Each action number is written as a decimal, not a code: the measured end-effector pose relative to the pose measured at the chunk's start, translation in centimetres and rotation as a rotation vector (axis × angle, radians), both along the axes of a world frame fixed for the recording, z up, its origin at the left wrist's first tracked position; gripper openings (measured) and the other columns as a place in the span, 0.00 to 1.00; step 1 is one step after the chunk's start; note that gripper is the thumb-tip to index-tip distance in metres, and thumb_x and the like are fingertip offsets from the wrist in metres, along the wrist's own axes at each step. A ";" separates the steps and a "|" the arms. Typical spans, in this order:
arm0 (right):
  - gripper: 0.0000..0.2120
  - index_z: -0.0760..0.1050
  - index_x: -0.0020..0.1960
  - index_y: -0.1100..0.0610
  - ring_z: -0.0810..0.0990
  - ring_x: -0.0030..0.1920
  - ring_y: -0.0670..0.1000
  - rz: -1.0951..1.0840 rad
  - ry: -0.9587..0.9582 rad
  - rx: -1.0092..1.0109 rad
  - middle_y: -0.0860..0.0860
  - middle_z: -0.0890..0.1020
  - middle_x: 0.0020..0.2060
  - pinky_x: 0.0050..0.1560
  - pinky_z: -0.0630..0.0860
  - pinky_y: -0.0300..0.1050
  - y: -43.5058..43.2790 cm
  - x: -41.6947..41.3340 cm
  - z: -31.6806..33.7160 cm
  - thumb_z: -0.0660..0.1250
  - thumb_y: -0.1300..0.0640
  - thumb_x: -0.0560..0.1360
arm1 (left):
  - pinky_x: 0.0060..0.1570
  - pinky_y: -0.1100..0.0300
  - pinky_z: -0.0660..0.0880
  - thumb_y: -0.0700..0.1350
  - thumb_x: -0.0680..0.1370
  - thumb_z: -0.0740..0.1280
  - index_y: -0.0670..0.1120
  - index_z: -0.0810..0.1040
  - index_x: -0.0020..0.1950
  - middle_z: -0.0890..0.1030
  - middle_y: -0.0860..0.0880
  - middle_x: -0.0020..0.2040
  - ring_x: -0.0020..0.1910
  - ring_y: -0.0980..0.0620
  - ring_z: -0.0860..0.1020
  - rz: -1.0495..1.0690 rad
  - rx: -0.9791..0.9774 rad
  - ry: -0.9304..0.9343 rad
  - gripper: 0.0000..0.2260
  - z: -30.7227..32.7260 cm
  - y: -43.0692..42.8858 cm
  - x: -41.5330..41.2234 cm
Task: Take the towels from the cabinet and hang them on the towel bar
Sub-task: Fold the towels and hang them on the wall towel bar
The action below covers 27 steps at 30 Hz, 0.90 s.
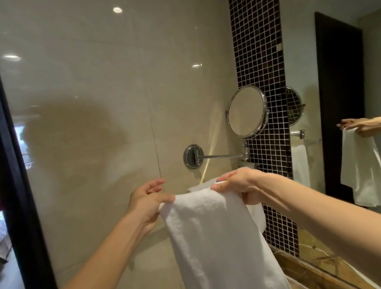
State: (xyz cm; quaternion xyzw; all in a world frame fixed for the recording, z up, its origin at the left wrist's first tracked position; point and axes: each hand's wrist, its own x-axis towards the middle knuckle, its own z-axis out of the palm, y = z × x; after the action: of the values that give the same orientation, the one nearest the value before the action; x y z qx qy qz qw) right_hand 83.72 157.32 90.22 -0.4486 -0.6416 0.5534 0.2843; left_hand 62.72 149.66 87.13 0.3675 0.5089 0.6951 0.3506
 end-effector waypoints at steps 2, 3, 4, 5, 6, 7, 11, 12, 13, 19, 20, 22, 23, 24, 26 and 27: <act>0.26 0.80 0.53 0.57 0.83 0.49 0.59 -0.019 -0.019 0.002 0.59 0.84 0.50 0.54 0.79 0.57 0.1 -0.2 0.3 0.81 0.58 0.57 | 0.47 0.49 0.77 0.24 0.66 0.70 0.45 0.78 0.51 0.74 0.44 0.57 0.56 0.46 0.74 -0.035 -0.004 0.025 0.21 -0.2 -0.1 0.1; 0.23 0.80 0.51 0.57 0.83 0.49 0.58 -0.029 -0.013 0.000 0.58 0.84 0.49 0.55 0.79 0.57 0.3 -0.3 0.4 0.82 0.58 0.58 | 0.52 0.47 0.77 0.24 0.66 0.71 0.45 0.78 0.51 0.74 0.44 0.57 0.57 0.45 0.74 -0.037 -0.014 0.050 0.21 -0.4 -0.1 0.1; 0.21 0.79 0.49 0.57 0.83 0.49 0.58 -0.049 -0.007 -0.001 0.58 0.84 0.49 0.56 0.79 0.56 0.3 -0.4 0.4 0.82 0.58 0.59 | 0.56 0.45 0.76 0.24 0.65 0.72 0.46 0.79 0.51 0.74 0.45 0.57 0.58 0.45 0.75 -0.027 -0.030 0.082 0.22 -0.6 -0.1 0.1; 0.24 0.79 0.49 0.57 0.83 0.49 0.58 -0.059 -0.005 -0.005 0.58 0.84 0.49 0.56 0.79 0.56 0.3 -0.5 0.5 0.83 0.55 0.57 | 0.57 0.45 0.76 0.24 0.64 0.72 0.46 0.79 0.51 0.75 0.45 0.57 0.58 0.44 0.75 -0.009 -0.046 0.109 0.23 -0.8 0.0 0.1; 0.31 0.79 0.51 0.59 0.83 0.49 0.58 -0.066 -0.020 -0.005 0.58 0.84 0.49 0.56 0.78 0.56 0.3 -0.5 0.5 0.84 0.51 0.53 | 0.56 0.46 0.77 0.24 0.63 0.73 0.46 0.79 0.50 0.76 0.45 0.56 0.58 0.43 0.76 0.010 -0.053 0.115 0.22 -0.9 0.1 0.1; 0.36 0.77 0.55 0.61 0.83 0.48 0.58 -0.069 -0.043 -0.022 0.59 0.84 0.50 0.56 0.78 0.55 0.5 -0.3 0.5 0.84 0.48 0.52 | 0.54 0.48 0.78 0.24 0.63 0.73 0.45 0.79 0.49 0.76 0.44 0.56 0.57 0.43 0.76 0.023 -0.050 0.103 0.22 -0.9 0.1 0.1; 0.15 0.73 0.61 0.66 0.79 0.44 0.54 -0.111 -0.043 -0.145 0.57 0.80 0.48 0.48 0.76 0.49 0.8 0.4 1.4 0.66 0.60 0.77 | 0.38 0.56 0.76 0.22 0.66 0.69 0.43 0.78 0.50 0.75 0.43 0.57 0.53 0.44 0.76 0.034 -0.015 -0.010 0.20 -0.3 0.1 -0.2; 0.14 0.73 0.62 0.65 0.78 0.42 0.54 -0.117 -0.033 -0.177 0.56 0.80 0.46 0.45 0.76 0.48 1.0 0.7 1.5 0.64 0.62 0.77 | 0.37 0.56 0.76 0.22 0.67 0.68 0.43 0.78 0.50 0.76 0.44 0.57 0.51 0.46 0.77 0.025 -0.007 -0.037 0.20 -0.1 0.1 -0.4; 0.14 0.74 0.62 0.64 0.78 0.41 0.53 -0.128 -0.022 -0.199 0.56 0.80 0.45 0.43 0.77 0.47 1.2 0.9 1.4 0.64 0.62 0.77 | 0.36 0.56 0.76 0.22 0.67 0.67 0.44 0.78 0.50 0.76 0.45 0.57 0.49 0.47 0.77 0.012 0.001 -0.064 0.20 0.1 0.0 -0.5; 0.13 0.78 0.55 0.64 0.80 0.40 0.53 -0.141 0.080 -0.300 0.55 0.83 0.42 0.45 0.80 0.46 1.5 0.8 0.4 0.73 0.62 0.71 | 0.37 0.62 0.74 0.19 0.70 0.56 0.44 0.76 0.49 0.78 0.45 0.49 0.40 0.52 0.74 -0.124 0.094 -0.261 0.22 1.1 -0.2 -0.3; 0.11 0.79 0.52 0.63 0.81 0.37 0.52 -0.143 0.102 -0.318 0.55 0.83 0.39 0.40 0.80 0.45 1.3 0.8 0.1 0.73 0.61 0.71 | 0.34 0.63 0.75 0.19 0.70 0.56 0.44 0.76 0.49 0.78 0.45 0.49 0.39 0.52 0.74 -0.126 0.101 -0.264 0.22 1.0 -0.2 -0.2; 0.06 0.78 0.44 0.62 0.80 0.30 0.51 -0.153 0.162 -0.359 0.53 0.82 0.33 0.30 0.79 0.42 1.5 0.7 -0.5 0.73 0.59 0.72 | 0.30 0.66 0.76 0.19 0.70 0.56 0.44 0.76 0.49 0.79 0.45 0.48 0.39 0.52 0.74 -0.112 0.110 -0.266 0.22 0.9 -0.2 -0.1; 0.07 0.78 0.40 0.61 0.79 0.27 0.50 -0.151 0.195 -0.376 0.52 0.82 0.30 0.28 0.78 0.41 1.6 0.7 -0.7 0.72 0.58 0.73 | 0.29 0.67 0.76 0.19 0.70 0.57 0.43 0.76 0.49 0.79 0.45 0.48 0.39 0.52 0.74 -0.104 0.110 -0.268 0.22 0.9 -0.2 -0.1; 0.09 0.77 0.37 0.59 0.77 0.25 0.49 -0.141 0.218 -0.393 0.51 0.80 0.28 0.26 0.76 0.40 1.8 0.7 -0.9 0.72 0.57 0.74 | 0.29 0.67 0.76 0.19 0.70 0.57 0.43 0.77 0.49 0.79 0.45 0.48 0.39 0.52 0.74 -0.098 0.110 -0.269 0.22 0.9 -0.2 0.0; 0.12 0.75 0.34 0.58 0.76 0.27 0.49 -0.122 0.240 -0.409 0.50 0.79 0.27 0.31 0.74 0.43 1.6 1.0 -1.0 0.71 0.55 0.73 | 0.29 0.66 0.77 0.19 0.70 0.57 0.43 0.77 0.49 0.79 0.45 0.48 0.39 0.53 0.74 -0.087 0.110 -0.268 0.21 1.0 -0.3 0.2; 0.12 0.76 0.35 0.58 0.76 0.29 0.49 -0.108 0.235 -0.411 0.50 0.79 0.28 0.33 0.72 0.45 1.4 1.2 -0.8 0.71 0.54 0.73 | 0.30 0.67 0.77 0.20 0.71 0.58 0.43 0.77 0.49 0.79 0.45 0.48 0.39 0.53 0.75 -0.083 0.110 -0.268 0.21 1.1 -0.4 0.2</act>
State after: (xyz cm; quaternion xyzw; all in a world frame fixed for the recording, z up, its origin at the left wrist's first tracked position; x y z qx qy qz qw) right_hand 84.97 158.73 89.37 -0.4631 -0.4529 0.7049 0.2890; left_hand 62.92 149.25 88.19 0.3109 0.4027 0.7497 0.4232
